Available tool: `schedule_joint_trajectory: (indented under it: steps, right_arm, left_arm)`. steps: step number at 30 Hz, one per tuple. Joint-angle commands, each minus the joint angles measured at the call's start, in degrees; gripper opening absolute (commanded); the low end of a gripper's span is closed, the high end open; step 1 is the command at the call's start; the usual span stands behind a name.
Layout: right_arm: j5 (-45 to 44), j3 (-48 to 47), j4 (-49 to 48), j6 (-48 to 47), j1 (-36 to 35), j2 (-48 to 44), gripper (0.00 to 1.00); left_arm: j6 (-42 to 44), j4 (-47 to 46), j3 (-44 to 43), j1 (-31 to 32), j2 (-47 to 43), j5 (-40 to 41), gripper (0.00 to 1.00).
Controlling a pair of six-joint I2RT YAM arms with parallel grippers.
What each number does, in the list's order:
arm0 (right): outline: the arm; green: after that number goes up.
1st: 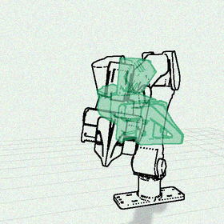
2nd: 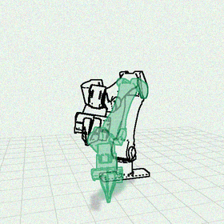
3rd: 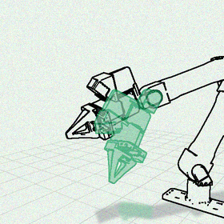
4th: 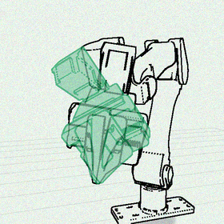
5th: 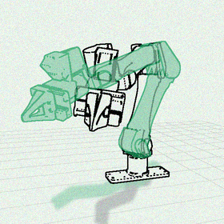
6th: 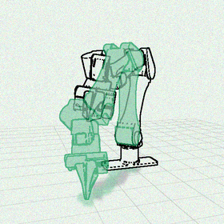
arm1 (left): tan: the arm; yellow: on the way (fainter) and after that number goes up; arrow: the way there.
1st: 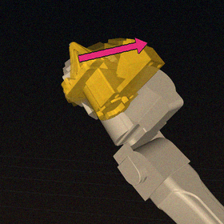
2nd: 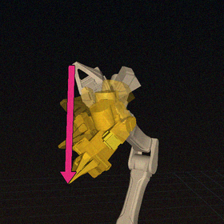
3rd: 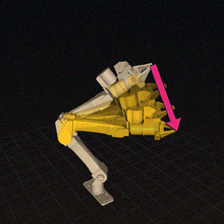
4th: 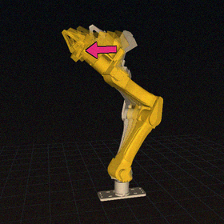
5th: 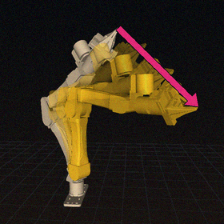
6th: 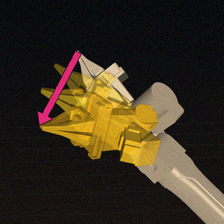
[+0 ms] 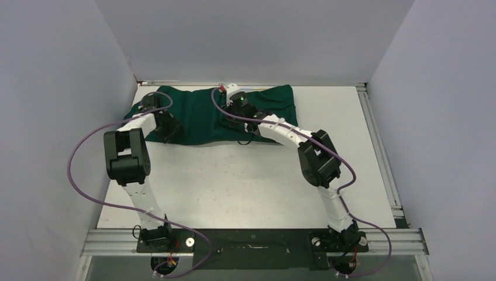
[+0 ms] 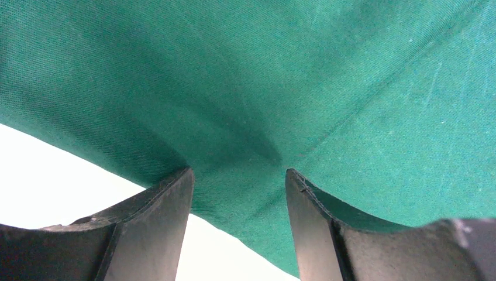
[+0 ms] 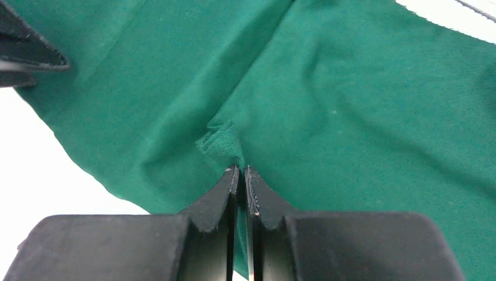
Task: Open and lay out the surgical kit
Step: Open the surgical kit at the center of the board.
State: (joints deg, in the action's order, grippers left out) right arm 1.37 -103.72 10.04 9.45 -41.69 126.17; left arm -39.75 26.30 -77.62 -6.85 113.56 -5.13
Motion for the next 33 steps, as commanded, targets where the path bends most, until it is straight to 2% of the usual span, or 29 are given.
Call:
schedule_joint_trajectory:
  steps: [1, 12, 22, 24, 26, 27, 28, 30, 31, 33]
  right_arm:
    - [-4.2, -0.7, -2.1, 0.9, 3.3, -6.3, 0.05]
    - [-8.0, 9.9, -3.1, 1.3, 12.6, -17.2, 0.05]
    - [-17.6, 26.5, -5.8, -0.7, 27.3, -28.9, 0.05]
    - [-15.2, 28.5, -6.3, -0.8, 30.2, -30.2, 0.05]
    - [-7.9, 27.2, -4.2, -0.7, 31.5, -29.8, 0.05]
    - [-2.5, 25.4, -2.1, 0.1, 31.4, -28.9, 0.08]
    - [3.4, 23.3, -0.2, 2.2, 31.2, -27.9, 0.17]
    - [12.0, 20.6, 0.1, 9.0, 29.1, -26.3, 0.45]
    - [12.8, 19.6, -0.4, 12.3, 27.2, -25.6, 0.58]
    - [9.5, 17.5, -0.6, 18.0, 22.4, -23.9, 0.75]
  left_arm:
    - [1.5, 3.0, -1.6, -0.6, 1.5, 1.3, 0.56]
    - [2.1, 2.8, -2.5, -1.1, 2.1, 0.4, 0.56]
    - [2.6, 2.7, -2.6, -1.4, 2.6, 0.2, 0.56]
    - [2.8, 2.7, -2.6, -1.5, 2.6, 0.2, 0.56]
    - [2.8, 2.7, -2.5, -1.7, 2.6, 0.2, 0.56]
    - [2.8, 2.7, -2.5, -1.7, 2.5, 0.2, 0.56]
    - [2.8, 2.6, -2.5, -1.7, 2.5, 0.3, 0.56]
    - [2.6, 2.6, -2.6, -1.7, 2.5, 0.2, 0.56]
    - [2.6, 2.6, -2.7, -1.7, 2.6, 0.2, 0.56]
    - [2.5, 2.7, -2.7, -1.7, 2.6, 0.2, 0.56]
